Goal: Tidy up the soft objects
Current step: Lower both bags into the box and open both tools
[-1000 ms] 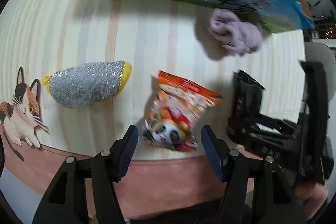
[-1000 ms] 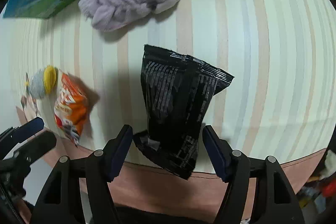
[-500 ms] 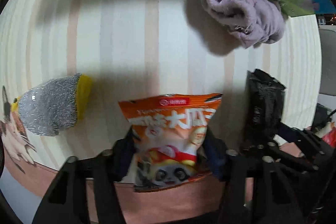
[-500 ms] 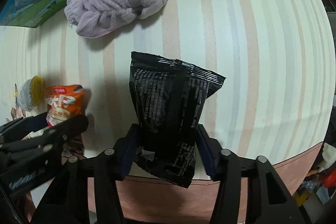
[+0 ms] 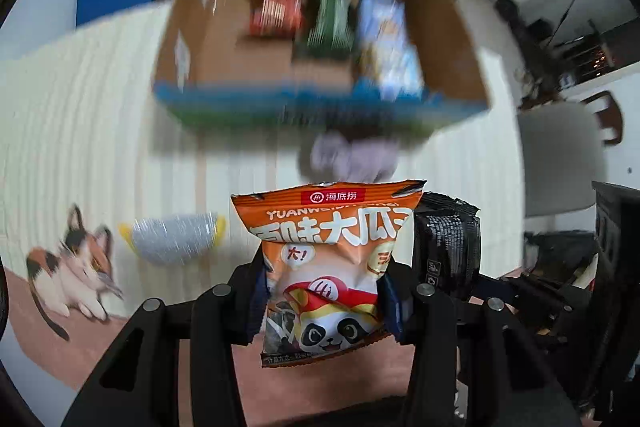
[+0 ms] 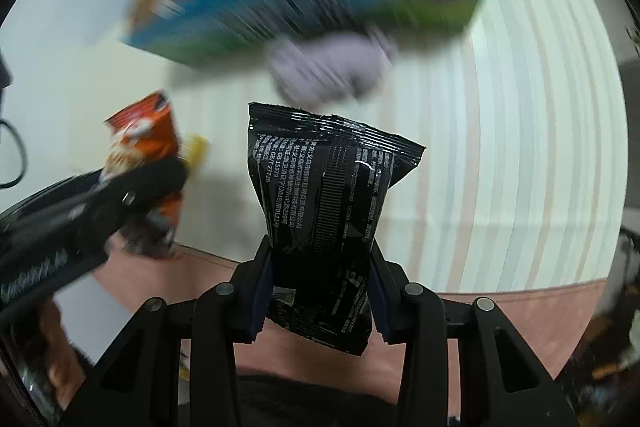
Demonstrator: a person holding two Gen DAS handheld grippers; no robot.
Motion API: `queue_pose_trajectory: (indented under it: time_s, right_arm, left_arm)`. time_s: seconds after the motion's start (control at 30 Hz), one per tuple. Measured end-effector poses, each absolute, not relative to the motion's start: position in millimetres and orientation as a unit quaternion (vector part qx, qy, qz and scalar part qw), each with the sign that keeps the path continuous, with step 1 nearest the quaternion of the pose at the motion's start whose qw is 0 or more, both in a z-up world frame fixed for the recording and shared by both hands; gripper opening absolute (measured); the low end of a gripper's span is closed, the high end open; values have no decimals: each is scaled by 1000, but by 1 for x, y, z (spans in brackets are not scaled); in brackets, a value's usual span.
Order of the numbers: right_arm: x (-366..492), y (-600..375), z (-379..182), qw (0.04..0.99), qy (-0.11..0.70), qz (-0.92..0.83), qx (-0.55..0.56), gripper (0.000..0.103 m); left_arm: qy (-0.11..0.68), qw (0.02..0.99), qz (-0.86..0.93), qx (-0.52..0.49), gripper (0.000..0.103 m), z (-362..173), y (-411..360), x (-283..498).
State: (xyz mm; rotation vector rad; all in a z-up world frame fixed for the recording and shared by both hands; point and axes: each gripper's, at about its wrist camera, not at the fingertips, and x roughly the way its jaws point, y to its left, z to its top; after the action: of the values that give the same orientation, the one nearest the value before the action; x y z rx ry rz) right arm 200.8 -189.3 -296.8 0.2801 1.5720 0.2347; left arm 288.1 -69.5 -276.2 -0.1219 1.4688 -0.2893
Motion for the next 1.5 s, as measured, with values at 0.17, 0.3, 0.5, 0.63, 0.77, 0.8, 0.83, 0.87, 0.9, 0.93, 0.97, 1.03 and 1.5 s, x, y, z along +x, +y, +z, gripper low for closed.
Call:
queue_pose_trajectory:
  time_s: [0.17,0.3,0.5,0.63,0.77,0.8,0.83,0.87,0.9,0.93,0.97,1.03,1.5]
  right_arm:
    - [262,-195,-228,735,652,129,135,44]
    - [319,-197,-224,740,646,121,146,44]
    - [393,-192,-250,718,671,100,154,44]
    - [409,-185,-281,704,691,86,141,44]
    - [420,-179,-314,689,708,72,135,44]
    - [419,-179,-319,688,710,68,134,44]
    - [421,-178,-328,687,713,63,129,44]
    - [422,-177,-331,687,713,59,126,44]
    - [423,-176,-336,687,714,59,122,44]
    - [424,-173,-343,682,720,61,112,45]
    - [425,-172,-349,677,726,60,106,47]
    - [425,-171,-355,672,732,57,96,53]
    - [403,-189,-325,686,723,37,75,81]
  left_arm:
    - [654,745,-125,-46,44,-243,-58,349]
    - [677,725,-112,-59,44,-255,-46,401]
    - [716,690,-88,-64,44,-285,-45,455]
    - [747,656,-82,-74,44,-319,-47,469]
    - [767,634,-76,-63,44,-345,-51,476]
    - [774,625,-77,-64,44,-354,-53,478]
    - [779,618,-82,-67,47,-359,-54,478]
    - [787,607,-93,-66,47,-367,-57,478]
    - [792,599,-97,-64,47,-372,-59,478]
    - [799,590,-98,-62,47,-379,-59,477]
    - [802,586,-97,-64,48,-383,-59,476]
    - [806,579,-98,-75,52,-388,-57,472]
    - [756,648,-85,-29,85,-336,-48,441]
